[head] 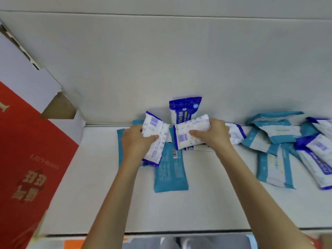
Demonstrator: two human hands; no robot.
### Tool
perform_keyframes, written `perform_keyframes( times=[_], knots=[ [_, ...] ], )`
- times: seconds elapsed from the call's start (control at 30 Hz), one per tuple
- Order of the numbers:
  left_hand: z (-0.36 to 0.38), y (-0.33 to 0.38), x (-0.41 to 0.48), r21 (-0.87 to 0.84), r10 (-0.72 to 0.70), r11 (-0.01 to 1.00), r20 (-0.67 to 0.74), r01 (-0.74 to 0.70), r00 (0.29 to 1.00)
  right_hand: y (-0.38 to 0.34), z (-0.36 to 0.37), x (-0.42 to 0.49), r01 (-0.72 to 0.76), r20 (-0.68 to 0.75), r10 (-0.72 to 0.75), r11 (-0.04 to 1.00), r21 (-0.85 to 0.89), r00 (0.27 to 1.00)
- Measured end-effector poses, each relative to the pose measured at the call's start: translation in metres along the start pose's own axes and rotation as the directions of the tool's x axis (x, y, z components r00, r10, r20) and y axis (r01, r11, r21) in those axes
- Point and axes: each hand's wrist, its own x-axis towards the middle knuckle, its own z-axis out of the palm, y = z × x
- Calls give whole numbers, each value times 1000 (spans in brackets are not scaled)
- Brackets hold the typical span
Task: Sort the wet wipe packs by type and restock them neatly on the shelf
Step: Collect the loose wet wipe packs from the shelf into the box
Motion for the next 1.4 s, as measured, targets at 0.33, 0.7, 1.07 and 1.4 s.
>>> perform_keyframes(
  times=[0.33, 0.7, 1.07, 1.4],
  knots=[
    [-36, -3, -82, -207, 31, 977, -71, -45, 997, 12, -41, -62, -116, 164, -16, 646, 755, 986],
    [66, 27, -247, -480, 104, 871, 387, 104, 916, 180, -121, -207, -296, 310, -5, -319, 900, 951],
    [239, 73, -484, -520, 245, 841, 612, 149, 752, 371, -225, -392, 21, 104, 372, -317, 948, 922],
    [340, 107, -668, -487, 370, 873, 642, -16, 672, 504, -271, -490, 143, -47, 715, -75, 987, 698]
  ],
)
